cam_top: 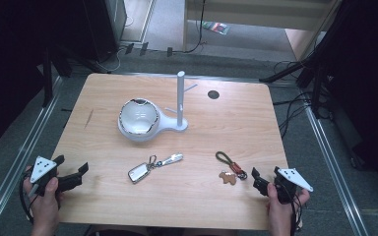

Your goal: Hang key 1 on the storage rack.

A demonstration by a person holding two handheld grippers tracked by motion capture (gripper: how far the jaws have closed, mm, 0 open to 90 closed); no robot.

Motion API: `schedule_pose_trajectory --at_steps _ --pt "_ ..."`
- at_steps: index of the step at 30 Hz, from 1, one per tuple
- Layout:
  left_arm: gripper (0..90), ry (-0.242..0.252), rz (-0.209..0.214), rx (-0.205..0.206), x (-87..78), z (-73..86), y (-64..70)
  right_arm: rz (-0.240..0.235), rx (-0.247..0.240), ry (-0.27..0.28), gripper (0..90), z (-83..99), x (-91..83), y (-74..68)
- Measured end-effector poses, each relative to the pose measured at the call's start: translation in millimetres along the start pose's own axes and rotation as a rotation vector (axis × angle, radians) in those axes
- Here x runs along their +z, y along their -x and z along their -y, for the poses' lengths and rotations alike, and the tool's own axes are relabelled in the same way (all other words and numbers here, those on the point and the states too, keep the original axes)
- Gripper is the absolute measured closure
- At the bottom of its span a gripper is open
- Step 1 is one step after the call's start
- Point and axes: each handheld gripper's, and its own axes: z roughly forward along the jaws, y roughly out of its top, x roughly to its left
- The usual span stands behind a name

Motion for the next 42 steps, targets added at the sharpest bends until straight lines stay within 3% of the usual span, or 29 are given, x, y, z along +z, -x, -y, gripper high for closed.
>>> schedule_pose_trajectory --at_steps 1,4,7,11,14,19,23,26,29,34,42 --pt "8.2 0.003 -0.013 0.002 0.1 -0.3 -0.4 -0.001 0.0 -0.002 13.6 0.0 0.0 0.1" --pt "8.1 -0.029 0.043 -0.01 3.9 -2.2 -3.7 0.004 0.002 -0.01 13.5 -0.3 0.5 0.2" --pt "7.1 -0.036 0.047 -0.024 4.7 -2.4 -4.8 0.0 -0.013 -0.023 14.5 -1.4 2.9 -0.9" --pt "7.4 -0.062 0.064 0.0 7.0 -3.4 -3.0 0.0 -0.043 -0.04 16.5 -2.3 5.2 -4.3" --pt "7.4 -0.075 0.051 -0.01 8.9 -4.1 -3.4 -0.046 -0.047 -0.062 18.8 -3.2 5.5 -7.9" --pt "7.5 -0.077 0.055 -0.002 8.8 -4.0 -3.1 -0.107 -0.141 -0.106 22.3 -7.9 0.5 -20.1" --pt "7.7 -0.083 0.062 -0.004 9.1 -4.2 -3.3 -0.168 -0.131 -0.128 23.3 -14.8 -2.3 -21.0" --pt "7.7 -0.088 0.067 -0.002 9.5 -4.4 -3.6 -0.167 -0.16 -0.165 22.7 -18.6 -2.5 -23.6" --pt "7.7 -0.091 0.068 -0.001 10.1 -4.5 -2.9 -0.142 -0.22 -0.202 21.8 -21.7 -2.4 -27.6" --pt "7.7 -0.098 0.067 -0.004 10.8 -4.7 -3.1 -0.161 -0.265 -0.281 19.6 -31.9 -1.5 -32.4" --pt "7.7 -0.097 0.072 -0.004 10.6 -4.5 -2.9 -0.147 -0.285 -0.348 19.6 -41.8 0.0 -32.0"
